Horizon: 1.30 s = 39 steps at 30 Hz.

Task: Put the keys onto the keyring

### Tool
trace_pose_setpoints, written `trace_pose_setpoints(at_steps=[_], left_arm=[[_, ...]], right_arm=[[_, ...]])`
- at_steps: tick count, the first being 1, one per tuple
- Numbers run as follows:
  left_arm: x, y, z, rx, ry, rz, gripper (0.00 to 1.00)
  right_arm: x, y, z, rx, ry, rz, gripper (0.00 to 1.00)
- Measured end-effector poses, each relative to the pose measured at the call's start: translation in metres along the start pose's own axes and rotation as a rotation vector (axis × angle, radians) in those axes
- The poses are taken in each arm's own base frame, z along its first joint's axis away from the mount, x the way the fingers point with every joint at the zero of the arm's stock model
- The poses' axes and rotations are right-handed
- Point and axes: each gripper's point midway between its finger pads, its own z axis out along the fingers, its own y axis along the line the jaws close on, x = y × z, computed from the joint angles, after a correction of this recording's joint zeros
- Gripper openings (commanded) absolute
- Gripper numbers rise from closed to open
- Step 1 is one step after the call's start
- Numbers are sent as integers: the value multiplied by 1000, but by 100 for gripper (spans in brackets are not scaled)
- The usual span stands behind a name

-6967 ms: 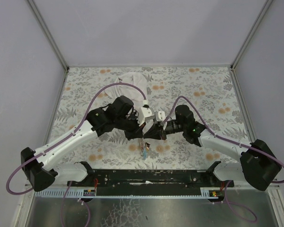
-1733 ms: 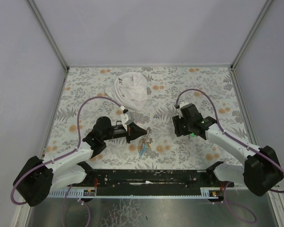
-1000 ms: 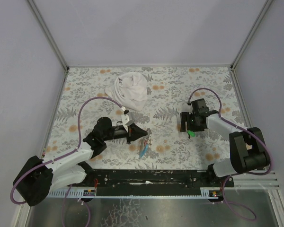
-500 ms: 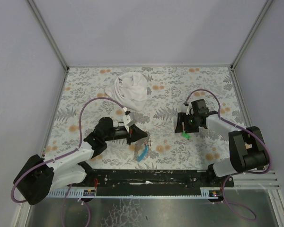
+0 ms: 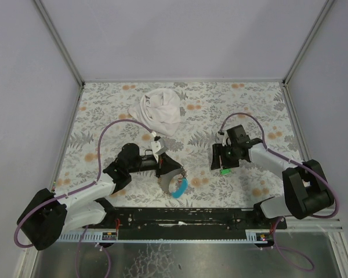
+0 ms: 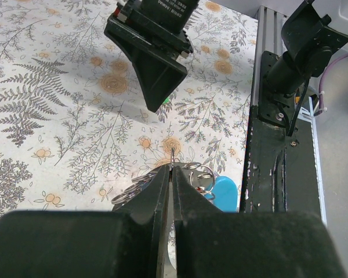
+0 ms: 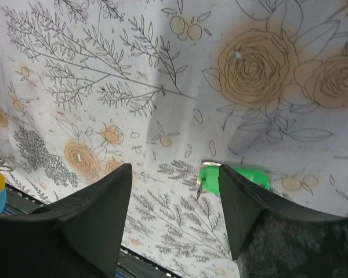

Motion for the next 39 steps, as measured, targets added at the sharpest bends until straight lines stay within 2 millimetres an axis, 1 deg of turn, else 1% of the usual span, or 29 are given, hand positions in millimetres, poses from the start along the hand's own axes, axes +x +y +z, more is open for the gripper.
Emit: trace_pose_setpoints(at_steps=[5,10,15,20,26,29,33,35,37,39], left_arm=[[0,0,0,0,1,0,0],[0,0,0,1,1,0,0],[0,0,0,1,1,0,0],[0,0,0,1,1,0,0],[0,0,0,1,1,0,0],[0,0,0,1,1,0,0],[0,0,0,1,1,0,0],[0,0,0,1,1,0,0],[0,-1,0,2,1,0,0],[0,-1,0,3,1,0,0]], right_arm=[[2,-1,-10,46,-2,-14,63],[12,4,-11,59,25,-24,56],[14,5,-10,76,27,-28,50],[14,-1,-9,109,23,-25,48],[21,-8,-7,140,36,-20,41],[23,-9,-6,144,43,-19,34],[25,-11,-4,150,51,-17,17],[25,-12,-3,153,49,-17,7],[25,-13,-3,159,46,-18,0],[24,-14,-3,172,33,-22,0]])
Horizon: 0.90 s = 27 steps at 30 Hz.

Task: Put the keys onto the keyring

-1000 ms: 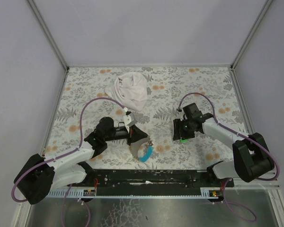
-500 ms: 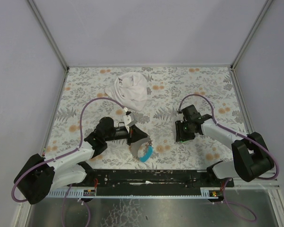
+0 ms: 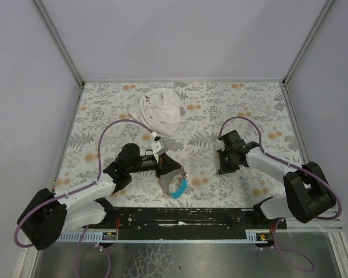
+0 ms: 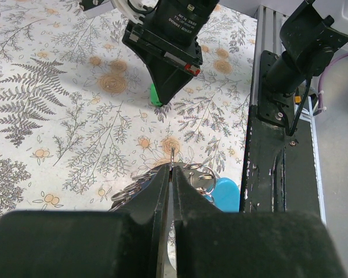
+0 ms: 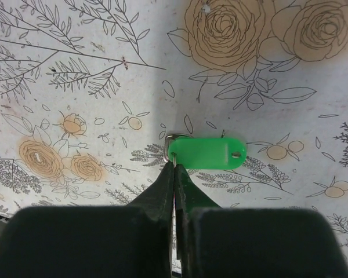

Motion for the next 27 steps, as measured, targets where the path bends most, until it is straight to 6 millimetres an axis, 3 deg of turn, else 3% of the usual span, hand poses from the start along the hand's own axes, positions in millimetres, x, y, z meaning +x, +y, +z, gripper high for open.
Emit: trace_pose_setpoints(at_steps=[12,19,27], left_arm=[[0,1,0,-5,0,-1,0],[-1,3,0,-22,-4,0,0],[-2,8,0,-52,-8,0,0]], right_arm=[[-12,9,-10,94,-257,-42,0],[-24,2,-17,194,-361,30,0],[-27,6,7,342,-377,151,0]])
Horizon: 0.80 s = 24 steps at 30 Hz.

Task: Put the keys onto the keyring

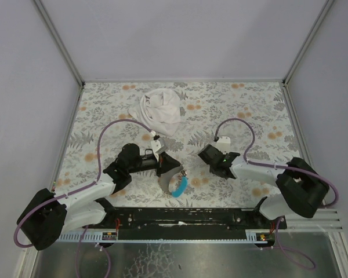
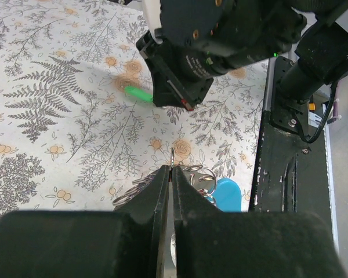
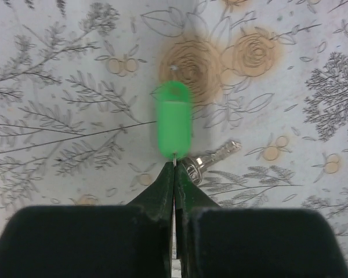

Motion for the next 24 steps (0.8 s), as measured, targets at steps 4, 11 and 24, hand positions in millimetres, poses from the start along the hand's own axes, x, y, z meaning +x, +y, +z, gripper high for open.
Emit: trace_pose_setpoints(at_steps=[4,11,24], left_arm=[[0,2,0,-13,-2,-6,0],[-5,5,-2,-43,-19,-3,0],[-8,8,-4,-66,-32,1,0]], right_arm=[[0,14,3,61,-45,25,0],[-14,40,12,116,-88,96,4],[-29,49,-10,45,-79,-17,86]])
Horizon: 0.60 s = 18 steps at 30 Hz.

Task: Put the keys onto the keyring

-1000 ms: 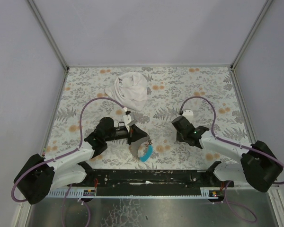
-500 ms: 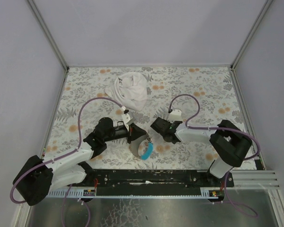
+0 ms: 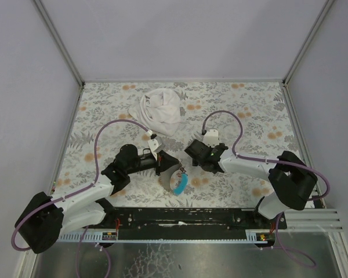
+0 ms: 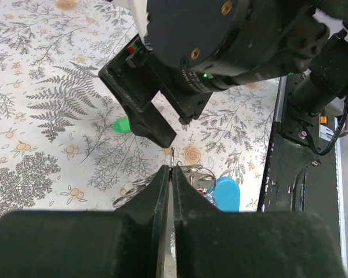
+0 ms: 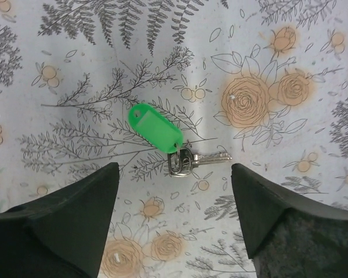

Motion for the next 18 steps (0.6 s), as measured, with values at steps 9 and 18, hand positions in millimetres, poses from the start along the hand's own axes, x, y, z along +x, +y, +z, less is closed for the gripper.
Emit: trace_pose_setpoints(at_steps=[9,18], left_arm=[[-1,1,0,-5,-4,1,0],[-2,1,-1,-9,-6,2,0]], right_arm=[[-2,-4,-8,-136,66,-170,88],[1,-11,5,-305,165,-201,91]])
